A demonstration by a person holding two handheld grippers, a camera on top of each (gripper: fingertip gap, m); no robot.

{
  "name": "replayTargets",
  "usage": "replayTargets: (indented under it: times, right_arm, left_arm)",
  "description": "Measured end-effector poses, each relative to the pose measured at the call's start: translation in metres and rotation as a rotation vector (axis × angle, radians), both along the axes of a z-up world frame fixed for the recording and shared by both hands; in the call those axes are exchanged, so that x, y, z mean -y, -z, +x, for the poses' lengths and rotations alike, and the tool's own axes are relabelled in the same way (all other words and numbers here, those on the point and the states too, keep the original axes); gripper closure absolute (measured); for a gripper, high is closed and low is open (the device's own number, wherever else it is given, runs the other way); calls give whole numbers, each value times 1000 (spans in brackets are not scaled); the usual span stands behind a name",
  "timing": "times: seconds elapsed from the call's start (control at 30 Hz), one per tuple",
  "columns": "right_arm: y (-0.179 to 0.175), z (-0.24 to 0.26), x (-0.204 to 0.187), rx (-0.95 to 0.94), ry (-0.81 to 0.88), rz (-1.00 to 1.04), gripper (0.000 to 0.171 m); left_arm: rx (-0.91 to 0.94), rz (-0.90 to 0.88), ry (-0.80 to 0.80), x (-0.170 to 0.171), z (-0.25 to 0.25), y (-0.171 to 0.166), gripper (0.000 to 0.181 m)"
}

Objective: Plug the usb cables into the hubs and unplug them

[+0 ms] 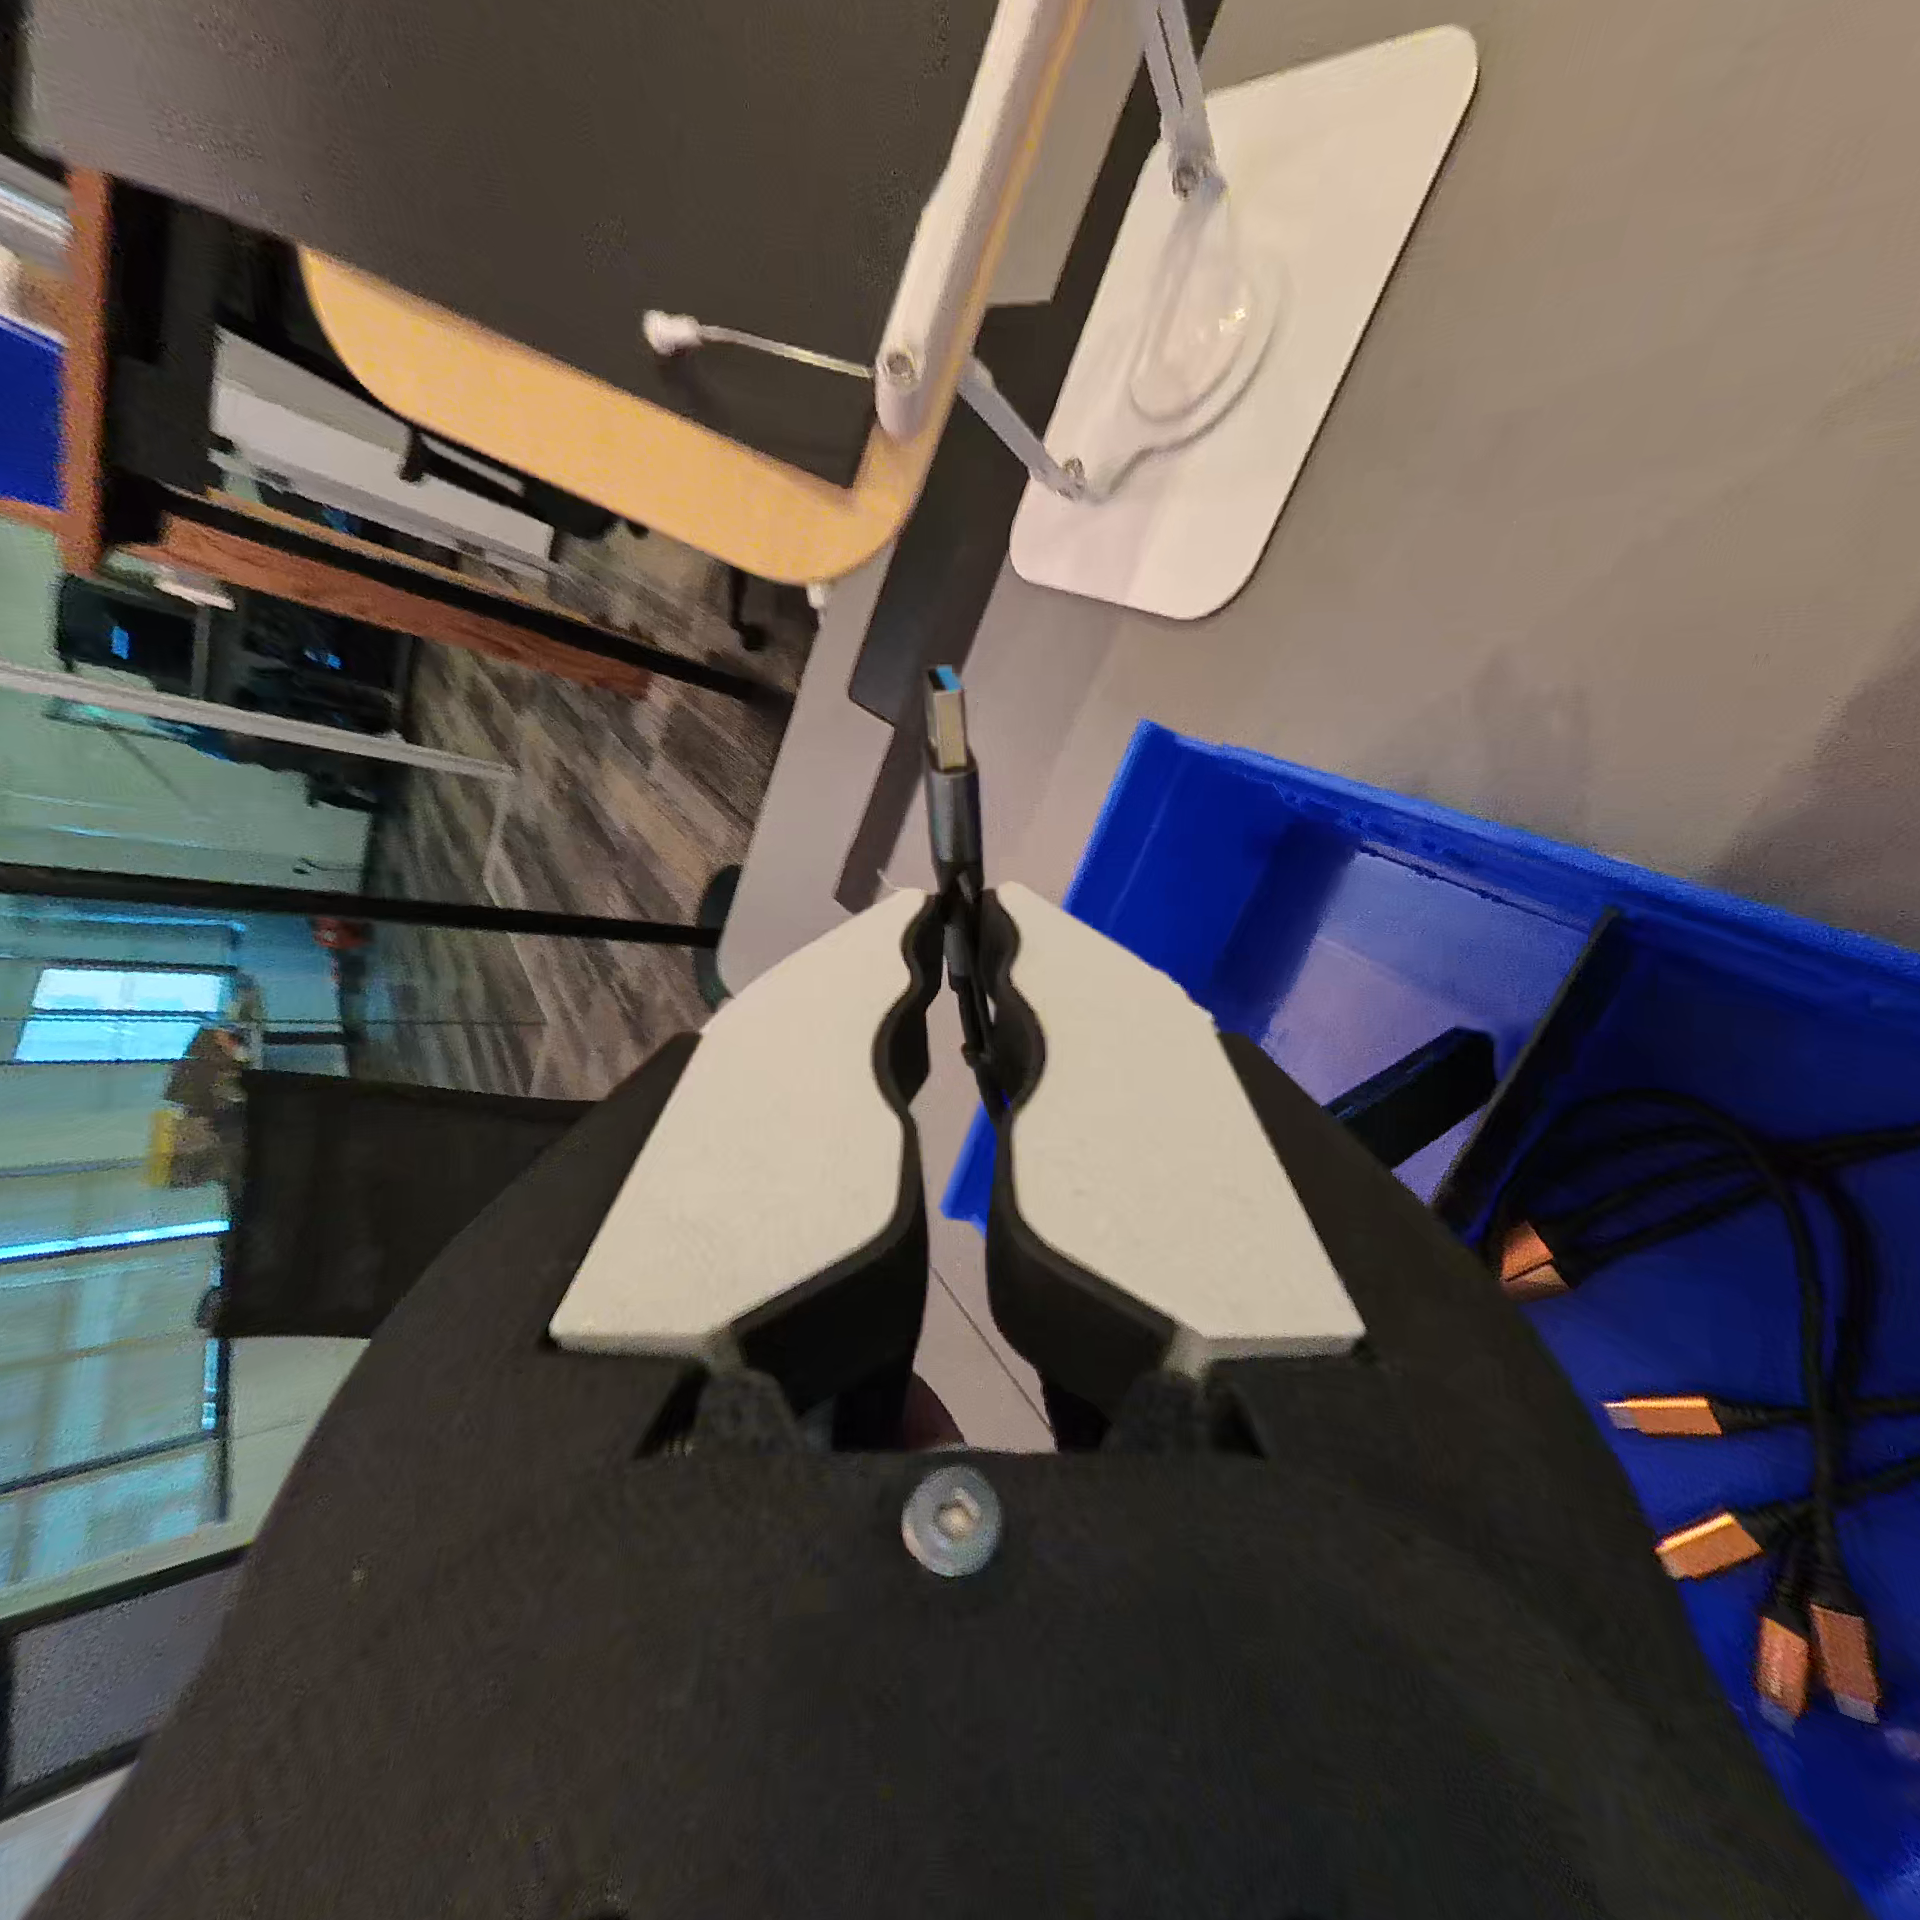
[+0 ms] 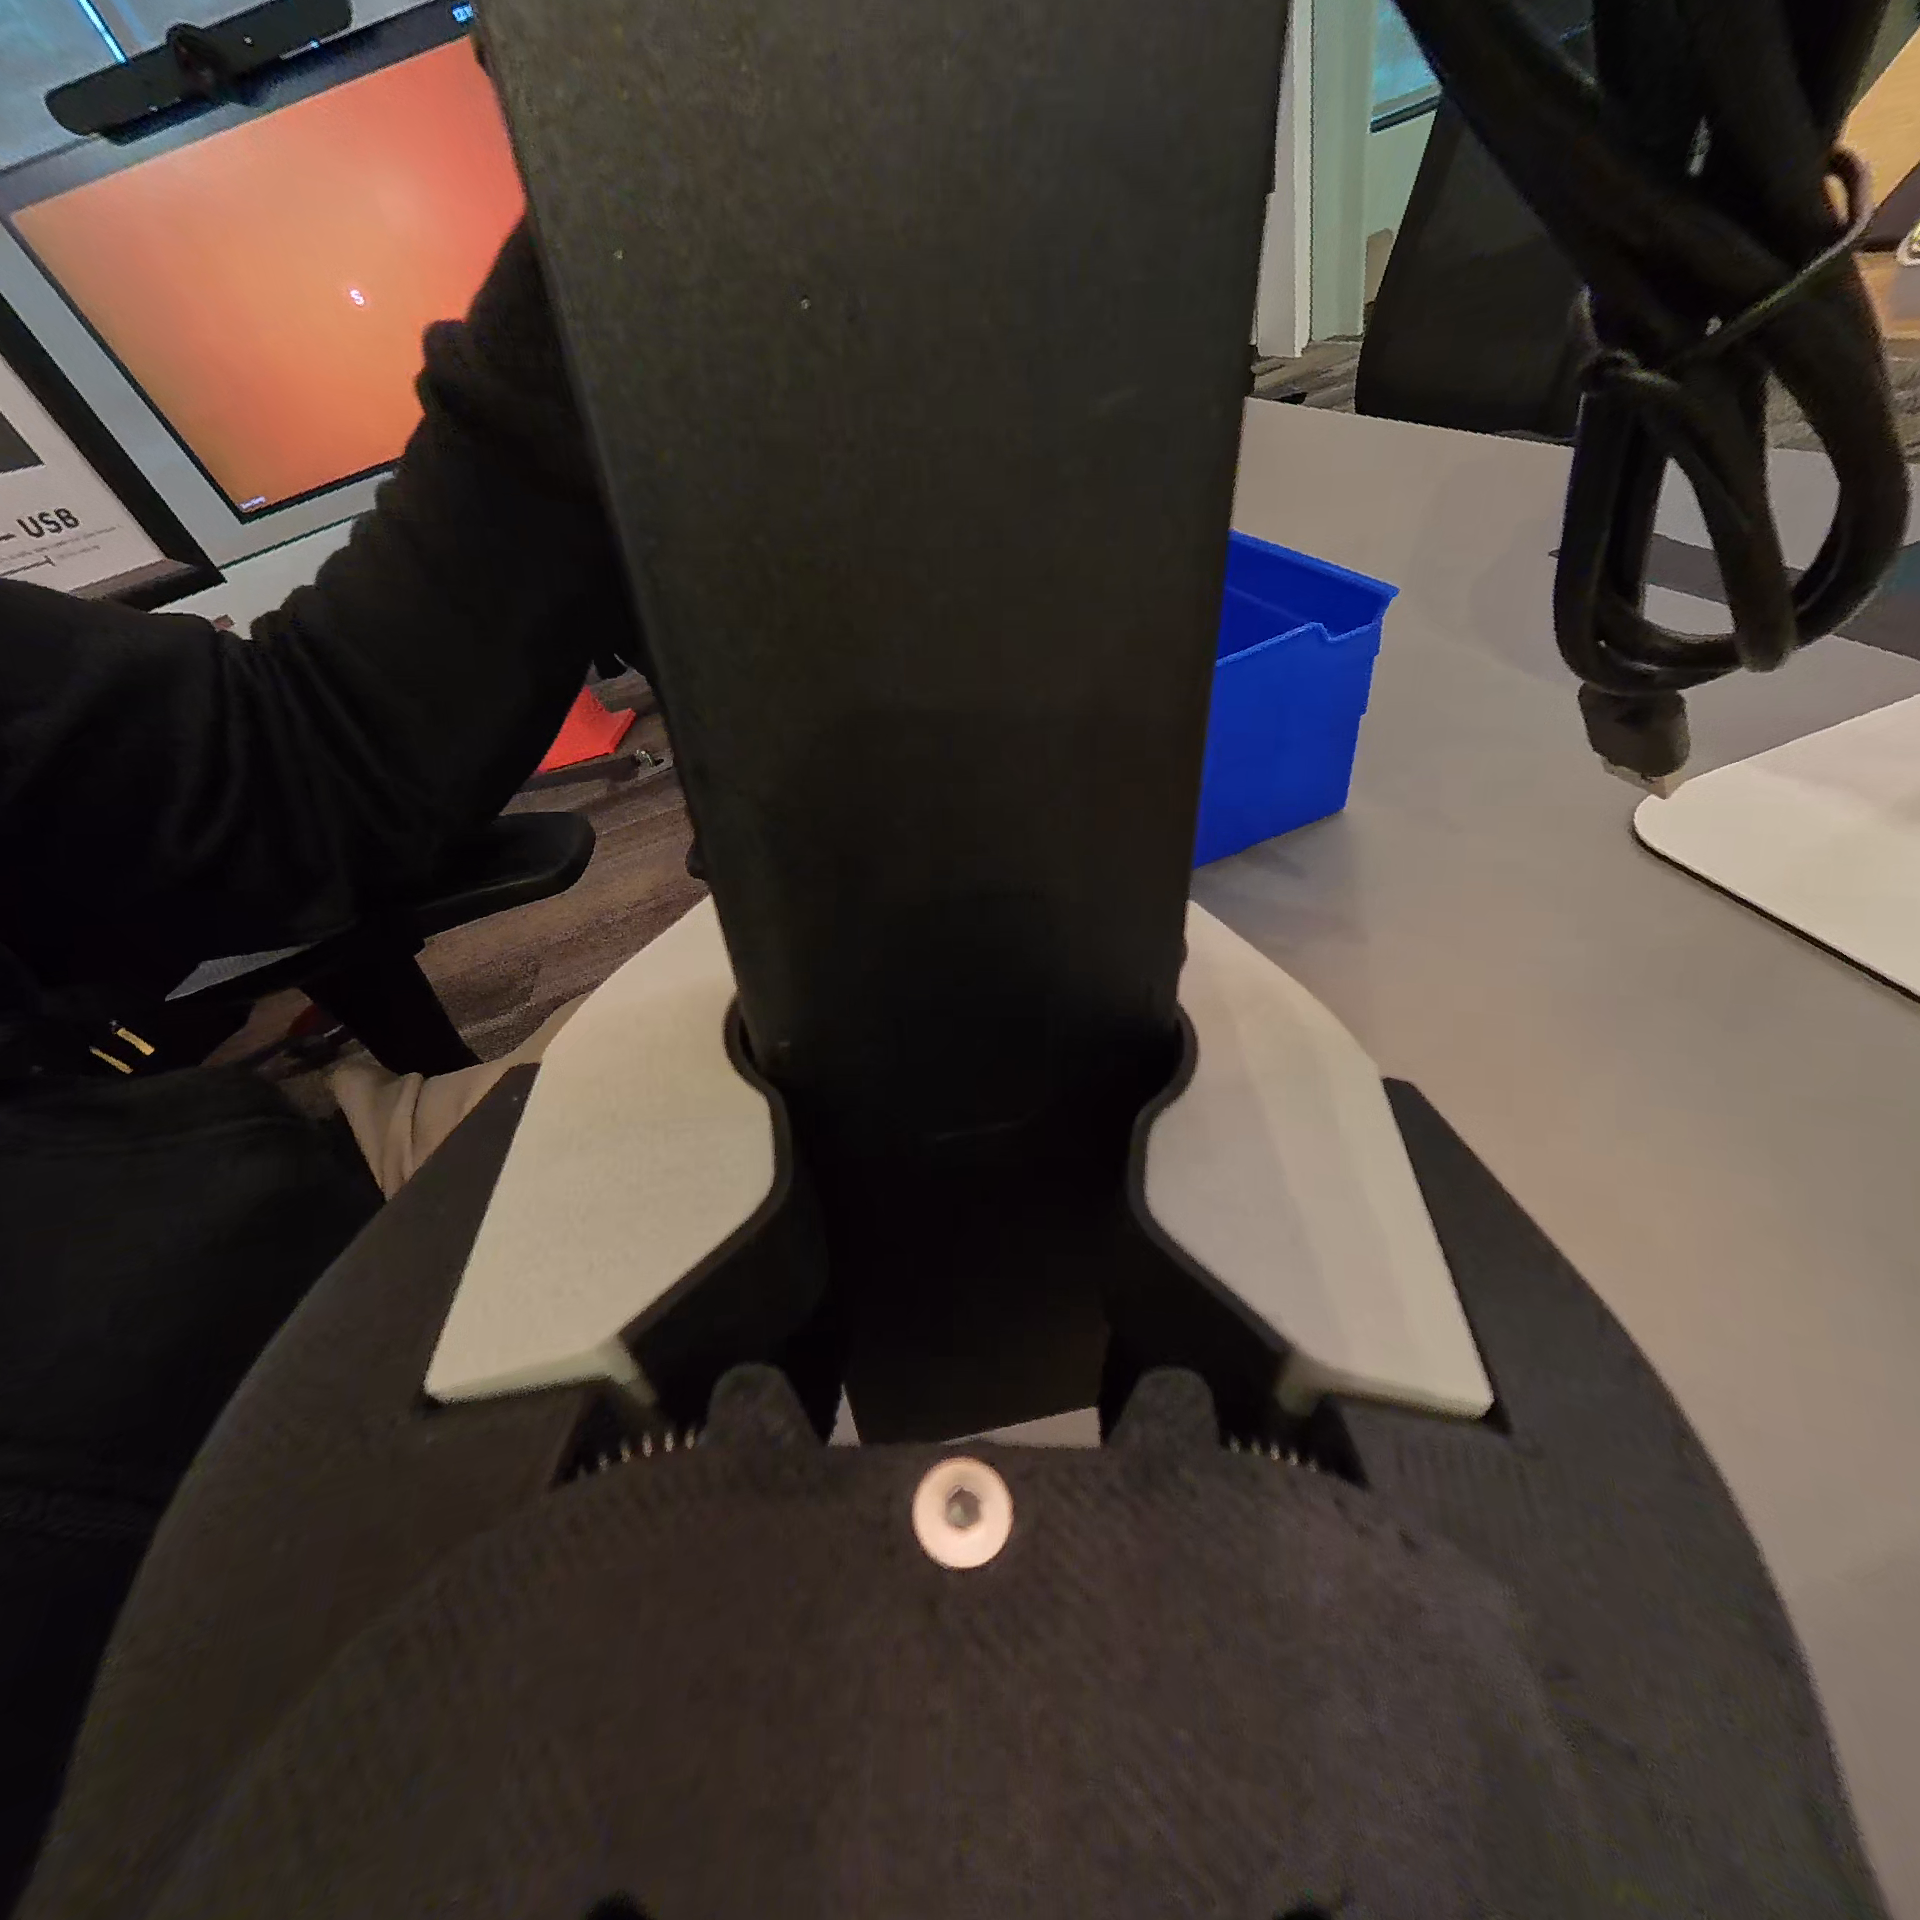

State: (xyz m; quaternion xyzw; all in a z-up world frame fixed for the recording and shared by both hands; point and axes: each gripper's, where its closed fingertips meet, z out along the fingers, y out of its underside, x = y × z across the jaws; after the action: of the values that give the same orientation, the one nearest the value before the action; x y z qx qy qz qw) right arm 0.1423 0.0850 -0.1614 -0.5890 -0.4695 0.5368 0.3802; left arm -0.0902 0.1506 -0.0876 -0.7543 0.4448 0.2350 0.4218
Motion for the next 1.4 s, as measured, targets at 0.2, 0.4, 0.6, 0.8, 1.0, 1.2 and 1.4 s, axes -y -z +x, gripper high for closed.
replayTargets:
  times: [0.2,0.4,0.6,0.8,1.0,1.2,1.4]
  right_arm:
    - [-3,2,0,-8,0,5,103]
    - [-2,1,1,0,-2,13,103]
    - [-2,1,2,8,-3,20,103]
    - [-1,1,1,7,-3,12,103]
    - [2,1,2,13,-6,10,103]
    - [1,-1,3,11,-14,10,103]
    - [-4,-4,6,6,-21,25,103]
  left_arm:
    - [-50,81,27,23,16,-35,175]
    - [-16,53,3,15,2,-19,175]
    - [21,-61,-87,-15,-33,49,174]
    - [15,-195,-174,-3,-62,86,130]
    - [-12,-308,-140,52,-44,89,147]
    - [-231,-565,-210,113,-59,175,154]
    - [-377,-646,-364,122,-95,213,156]
